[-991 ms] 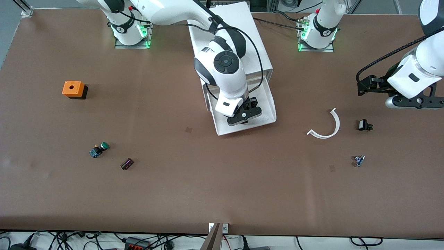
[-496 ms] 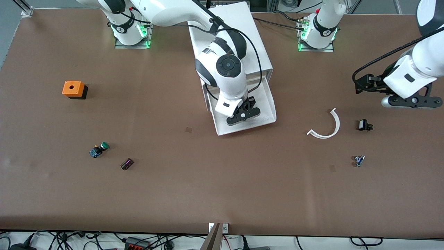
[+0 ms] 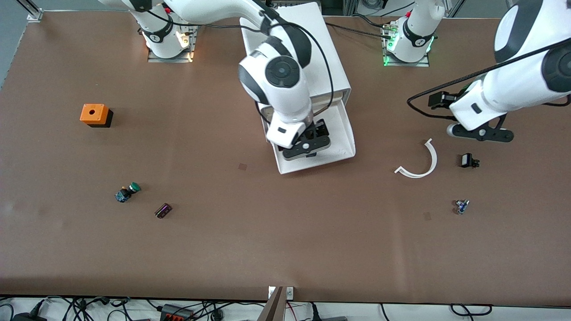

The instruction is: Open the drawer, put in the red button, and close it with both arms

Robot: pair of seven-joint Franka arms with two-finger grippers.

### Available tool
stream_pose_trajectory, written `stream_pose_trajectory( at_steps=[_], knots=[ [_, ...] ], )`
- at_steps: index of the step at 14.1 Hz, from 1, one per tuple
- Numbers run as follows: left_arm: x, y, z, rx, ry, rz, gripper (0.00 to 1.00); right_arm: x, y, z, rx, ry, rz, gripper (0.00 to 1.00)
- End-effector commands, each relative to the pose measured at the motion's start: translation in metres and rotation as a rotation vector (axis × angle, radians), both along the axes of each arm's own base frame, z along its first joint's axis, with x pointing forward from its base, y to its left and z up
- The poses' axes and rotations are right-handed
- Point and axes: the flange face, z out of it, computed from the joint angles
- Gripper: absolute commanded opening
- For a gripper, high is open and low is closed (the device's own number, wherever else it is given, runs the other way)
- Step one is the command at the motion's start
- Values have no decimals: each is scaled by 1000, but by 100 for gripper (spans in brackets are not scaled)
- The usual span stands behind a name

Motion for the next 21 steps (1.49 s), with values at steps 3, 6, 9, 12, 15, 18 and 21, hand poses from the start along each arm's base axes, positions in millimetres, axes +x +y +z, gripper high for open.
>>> stream_pose_trajectory(
  at_steps=[3,6,9,12,15,18,21],
  knots=[
    [44,-23,-58,-134,-47,99,100,57,-115,52,-127,-22,-135,100],
    [58,-78,-97,-116,-103,193,100,89,-191,64,-163,9,-158,100],
    [66,-148,-145,-127,-181,281,100,122,-284,65,-143,58,-140,100],
    [70,-194,-177,-164,-253,315,100,125,-353,59,-146,128,-171,100],
    [83,-214,-197,-224,-334,325,100,120,-400,65,-171,206,-217,100],
    [79,-236,-216,-245,-373,379,100,124,-448,81,-159,186,-207,100],
    [51,-262,-231,-203,-317,425,100,118,-501,102,-138,167,-257,100]
  ],
)
